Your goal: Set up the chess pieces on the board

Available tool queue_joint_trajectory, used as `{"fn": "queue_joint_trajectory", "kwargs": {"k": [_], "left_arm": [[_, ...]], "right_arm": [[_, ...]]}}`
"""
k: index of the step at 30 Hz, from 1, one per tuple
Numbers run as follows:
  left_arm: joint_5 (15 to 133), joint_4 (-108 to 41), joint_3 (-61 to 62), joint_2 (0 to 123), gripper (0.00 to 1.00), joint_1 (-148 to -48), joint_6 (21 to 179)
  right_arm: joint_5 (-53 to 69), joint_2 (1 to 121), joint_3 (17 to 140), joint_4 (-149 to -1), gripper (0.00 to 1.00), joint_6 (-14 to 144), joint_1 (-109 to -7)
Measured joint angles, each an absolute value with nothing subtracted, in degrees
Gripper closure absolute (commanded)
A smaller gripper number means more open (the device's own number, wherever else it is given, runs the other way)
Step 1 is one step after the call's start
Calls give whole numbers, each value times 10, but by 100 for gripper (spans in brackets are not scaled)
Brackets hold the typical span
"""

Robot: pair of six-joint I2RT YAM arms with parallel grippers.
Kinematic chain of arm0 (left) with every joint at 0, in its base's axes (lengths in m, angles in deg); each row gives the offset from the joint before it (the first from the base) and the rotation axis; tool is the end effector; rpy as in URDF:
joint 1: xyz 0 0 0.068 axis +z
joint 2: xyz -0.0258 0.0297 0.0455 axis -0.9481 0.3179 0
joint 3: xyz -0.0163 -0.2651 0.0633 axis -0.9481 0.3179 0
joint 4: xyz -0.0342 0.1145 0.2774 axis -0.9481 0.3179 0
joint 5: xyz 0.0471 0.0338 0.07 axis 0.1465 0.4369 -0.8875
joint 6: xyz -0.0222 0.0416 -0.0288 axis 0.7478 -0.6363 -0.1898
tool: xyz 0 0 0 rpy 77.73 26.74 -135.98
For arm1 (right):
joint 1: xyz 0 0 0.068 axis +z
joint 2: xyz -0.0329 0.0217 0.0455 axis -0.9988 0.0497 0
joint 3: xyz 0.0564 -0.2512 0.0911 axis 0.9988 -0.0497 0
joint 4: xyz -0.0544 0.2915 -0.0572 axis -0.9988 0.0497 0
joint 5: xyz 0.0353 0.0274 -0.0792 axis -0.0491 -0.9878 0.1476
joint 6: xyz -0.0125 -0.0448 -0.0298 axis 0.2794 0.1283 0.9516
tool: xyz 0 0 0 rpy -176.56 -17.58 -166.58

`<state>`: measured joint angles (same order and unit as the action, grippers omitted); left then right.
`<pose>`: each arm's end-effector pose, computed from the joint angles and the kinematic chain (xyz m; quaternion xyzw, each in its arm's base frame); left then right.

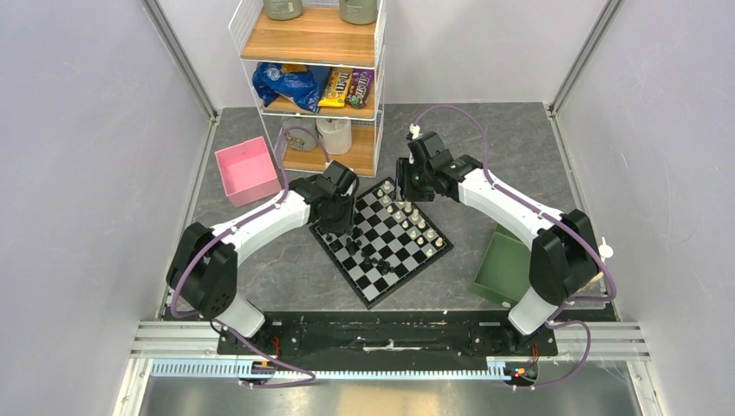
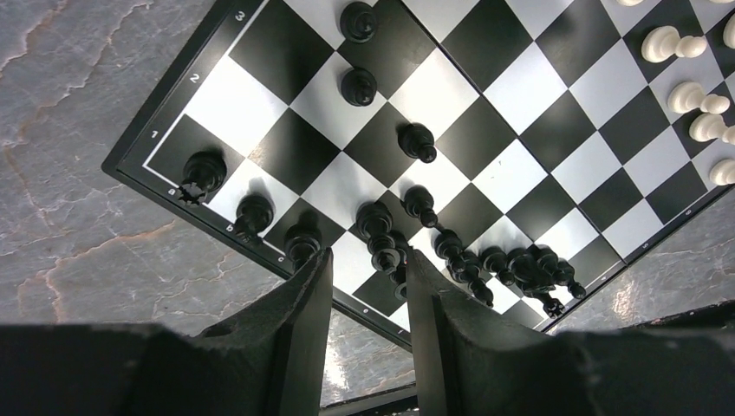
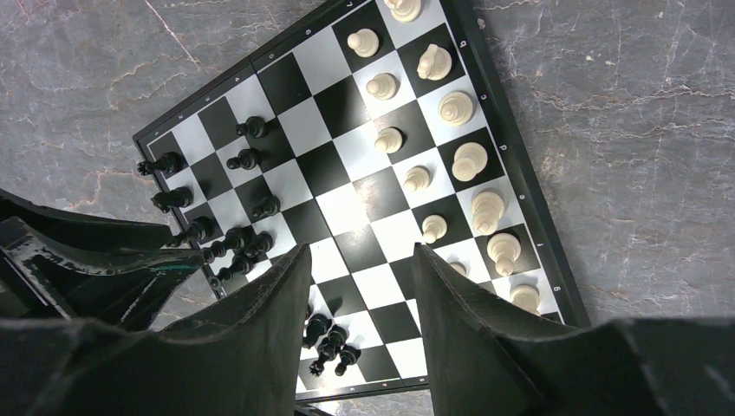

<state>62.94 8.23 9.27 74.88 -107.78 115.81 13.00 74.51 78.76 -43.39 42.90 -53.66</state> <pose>0.2809 -0.2042 0.2077 0.0676 0.9736 -0.0953 0.1962 0.3358 0.2245 0.2547 -0.0442 0.9409 0.1938 0.2742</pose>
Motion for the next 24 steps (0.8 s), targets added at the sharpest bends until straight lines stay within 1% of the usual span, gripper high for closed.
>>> {"fn": "queue_joint_trajectory", "kwargs": {"k": [5, 11, 15, 24], "left_arm": [[633, 76, 93, 763, 57, -1082, 1158], [633, 74, 93, 784, 61, -1085, 1158], [633, 74, 93, 793, 62, -1087, 1159], [633, 75, 93, 794, 79, -1090, 1159]], "right_arm": [[130, 745, 788, -434, 45, 429, -537], [130, 745, 788, -434, 45, 429, -537], [130, 745, 788, -434, 45, 429, -537], [130, 745, 788, -434, 45, 429, -537]]}}
